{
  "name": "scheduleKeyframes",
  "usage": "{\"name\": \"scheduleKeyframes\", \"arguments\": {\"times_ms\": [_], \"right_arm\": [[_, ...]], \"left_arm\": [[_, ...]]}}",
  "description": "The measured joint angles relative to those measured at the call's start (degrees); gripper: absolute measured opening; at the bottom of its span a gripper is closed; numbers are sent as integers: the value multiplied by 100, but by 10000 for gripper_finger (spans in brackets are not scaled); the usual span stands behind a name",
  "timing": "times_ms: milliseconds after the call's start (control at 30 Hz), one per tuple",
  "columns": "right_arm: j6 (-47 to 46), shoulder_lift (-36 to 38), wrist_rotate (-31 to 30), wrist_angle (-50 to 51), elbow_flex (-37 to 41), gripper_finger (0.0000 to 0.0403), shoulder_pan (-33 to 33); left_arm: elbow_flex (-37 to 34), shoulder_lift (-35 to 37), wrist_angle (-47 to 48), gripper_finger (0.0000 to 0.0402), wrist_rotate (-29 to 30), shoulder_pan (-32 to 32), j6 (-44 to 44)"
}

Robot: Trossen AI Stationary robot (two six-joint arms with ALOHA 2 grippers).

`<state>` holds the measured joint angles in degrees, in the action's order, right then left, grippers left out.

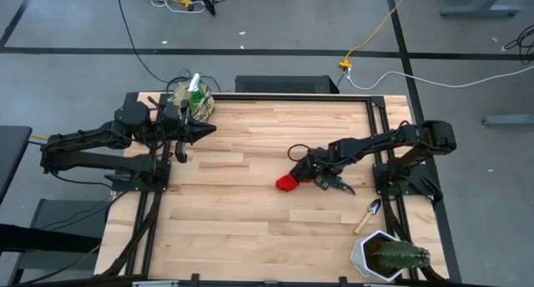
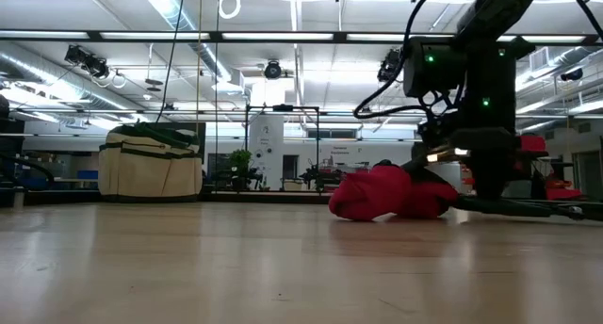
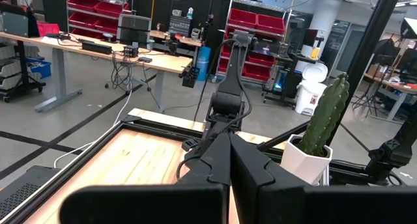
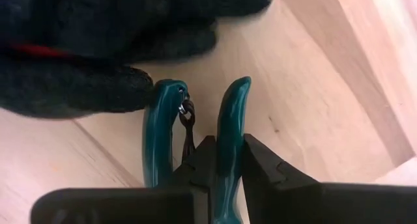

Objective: Pick & Place Garden tools in Gardening bag
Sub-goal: Put the shear scissors into the gardening bag

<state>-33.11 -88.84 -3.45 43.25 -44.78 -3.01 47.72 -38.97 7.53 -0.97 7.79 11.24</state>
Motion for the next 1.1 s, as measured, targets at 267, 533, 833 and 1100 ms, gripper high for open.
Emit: {"name": "scheduleKeyframes", "arguments": {"times_ms": [267,533,833,1100], "right_arm": [[65,2,-291,683,-247,45,0],[106,11,-361,891,-389,45,0],[90,72,-434,885,-392,45,0],[-35,678,-556,883,-395,45,0]], "left_arm": [[0,1,0,5,0,0,-1],[0,-1,0,5,0,0,-1],[0,1,0,5,0,0,10],[0,-1,-2,5,0,0,10]]}}
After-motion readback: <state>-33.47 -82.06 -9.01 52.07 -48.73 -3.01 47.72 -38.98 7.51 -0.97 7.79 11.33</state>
